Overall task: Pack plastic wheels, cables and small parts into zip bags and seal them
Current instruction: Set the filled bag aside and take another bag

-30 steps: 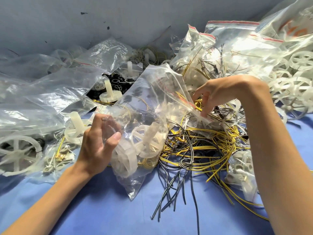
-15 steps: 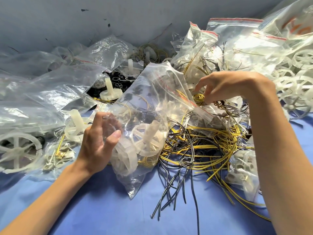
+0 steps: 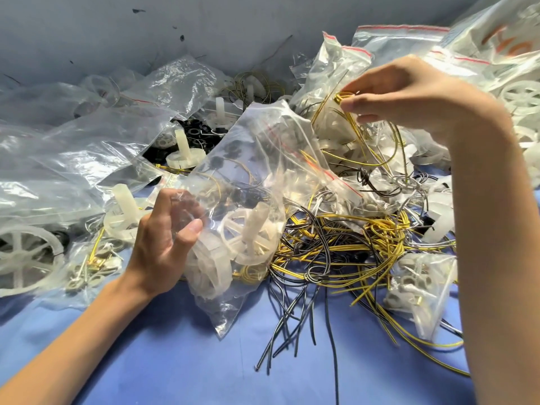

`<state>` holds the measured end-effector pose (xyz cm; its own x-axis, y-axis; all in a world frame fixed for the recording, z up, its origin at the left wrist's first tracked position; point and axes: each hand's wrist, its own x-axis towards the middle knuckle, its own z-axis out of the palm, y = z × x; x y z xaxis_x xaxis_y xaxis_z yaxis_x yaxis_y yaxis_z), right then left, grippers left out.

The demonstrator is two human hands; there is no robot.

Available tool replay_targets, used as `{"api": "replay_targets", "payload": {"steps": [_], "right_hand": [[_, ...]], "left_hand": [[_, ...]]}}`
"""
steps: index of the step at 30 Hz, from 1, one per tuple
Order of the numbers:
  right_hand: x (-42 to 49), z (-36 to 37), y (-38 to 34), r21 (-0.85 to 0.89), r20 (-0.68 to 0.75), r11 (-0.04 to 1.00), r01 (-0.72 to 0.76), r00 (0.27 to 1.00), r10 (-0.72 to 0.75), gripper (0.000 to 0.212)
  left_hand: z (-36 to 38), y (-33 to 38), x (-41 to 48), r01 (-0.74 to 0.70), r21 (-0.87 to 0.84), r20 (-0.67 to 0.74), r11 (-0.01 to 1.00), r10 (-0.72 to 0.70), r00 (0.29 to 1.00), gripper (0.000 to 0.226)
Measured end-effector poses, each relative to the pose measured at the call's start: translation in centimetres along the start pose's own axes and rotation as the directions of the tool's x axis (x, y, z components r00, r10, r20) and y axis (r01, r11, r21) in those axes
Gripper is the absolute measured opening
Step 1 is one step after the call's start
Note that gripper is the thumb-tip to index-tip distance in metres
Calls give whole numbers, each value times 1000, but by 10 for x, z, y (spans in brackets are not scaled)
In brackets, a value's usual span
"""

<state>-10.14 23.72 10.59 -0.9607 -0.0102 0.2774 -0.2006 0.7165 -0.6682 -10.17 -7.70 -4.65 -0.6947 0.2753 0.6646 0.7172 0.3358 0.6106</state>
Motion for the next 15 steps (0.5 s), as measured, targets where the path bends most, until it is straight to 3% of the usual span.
{"api": "replay_targets", "payload": {"steps": [3, 7, 11, 15], "right_hand": [[4, 0, 3, -37, 6, 999, -14, 1000, 15, 46], [8, 1, 6, 34, -49, 996, -80, 995, 82, 52], [3, 3, 0, 41, -14, 998, -54, 998, 55, 65], [0, 4, 0, 118, 7, 990, -80, 997, 80, 22]], "left_hand": [[0, 1, 0, 7, -8, 1, 1000, -7, 1000, 16], [0, 1, 0, 4, 3, 4, 1000, -4, 1000, 16], [0, 0, 0, 29, -18, -4, 999, -29, 1000, 18], [0, -1, -1, 20, -18, -1, 1000, -20, 1000, 17]]}}
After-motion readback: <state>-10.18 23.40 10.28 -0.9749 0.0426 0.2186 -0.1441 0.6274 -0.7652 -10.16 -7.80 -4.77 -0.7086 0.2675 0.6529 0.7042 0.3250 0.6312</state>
